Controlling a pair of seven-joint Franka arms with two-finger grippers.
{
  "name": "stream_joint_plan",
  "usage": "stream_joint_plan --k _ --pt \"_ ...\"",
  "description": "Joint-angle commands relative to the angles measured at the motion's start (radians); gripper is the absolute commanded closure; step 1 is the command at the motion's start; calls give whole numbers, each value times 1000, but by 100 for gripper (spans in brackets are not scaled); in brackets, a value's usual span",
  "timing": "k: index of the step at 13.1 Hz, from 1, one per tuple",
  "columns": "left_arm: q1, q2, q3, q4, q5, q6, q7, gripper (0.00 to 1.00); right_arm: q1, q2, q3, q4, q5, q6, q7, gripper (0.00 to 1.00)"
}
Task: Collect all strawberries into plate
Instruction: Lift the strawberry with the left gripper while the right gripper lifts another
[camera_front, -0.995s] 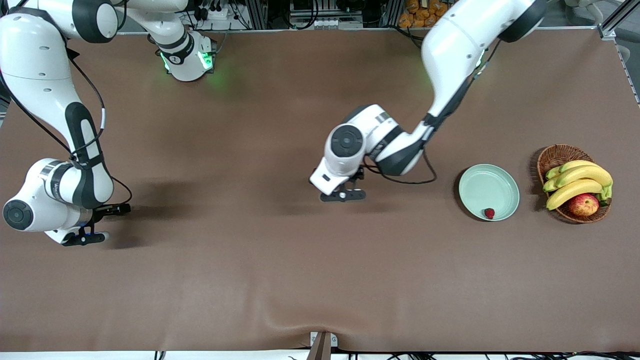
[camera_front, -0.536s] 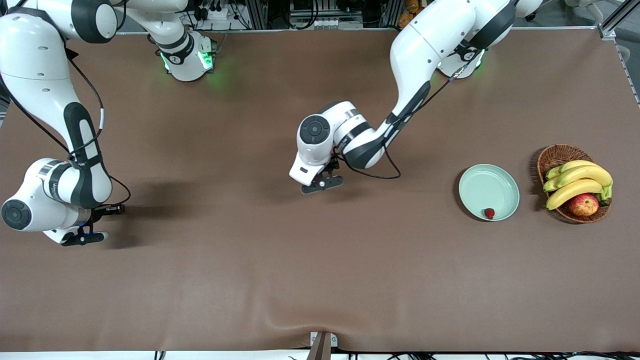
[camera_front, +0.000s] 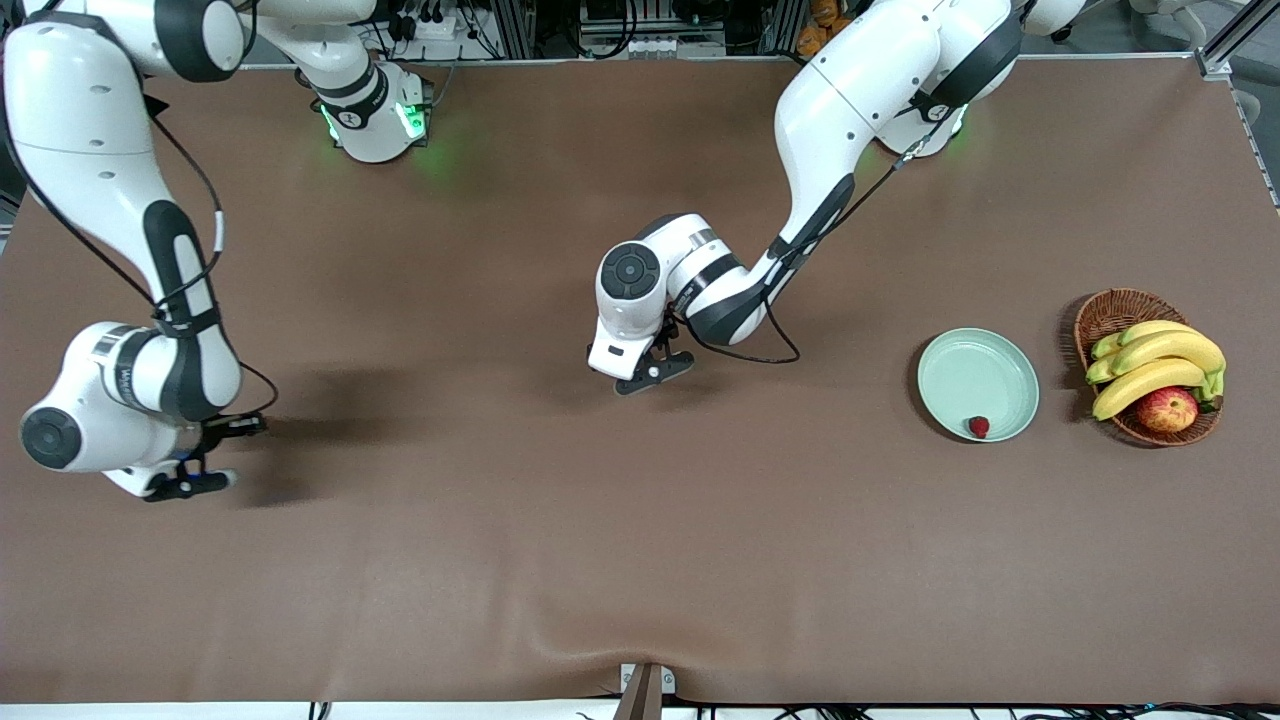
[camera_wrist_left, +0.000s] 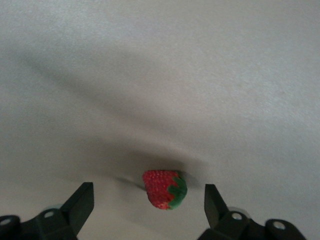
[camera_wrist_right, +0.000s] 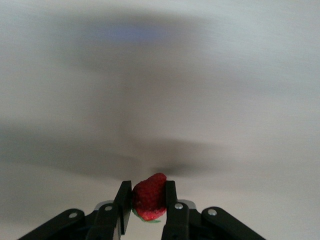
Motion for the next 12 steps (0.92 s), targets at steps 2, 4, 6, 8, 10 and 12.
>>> stream_joint_plan --k 2,4,6,8,10,12 --pt "-19 27 5 28 24 1 -39 13 101 -41 0 24 216 -166 175 100" --pt "-22 32 21 28 21 3 -39 17 135 -38 0 21 348 -176 200 100" --pt "-28 32 24 28 21 15 -40 29 166 -32 0 19 474 -214 244 100" --pt "-28 32 24 28 19 17 -39 35 192 -32 1 18 538 -225 296 100" --pt "-27 32 25 28 19 23 -39 41 206 -29 29 18 557 -222 324 100" --pt "-28 33 25 28 18 30 -39 43 213 -29 52 19 565 -214 371 100"
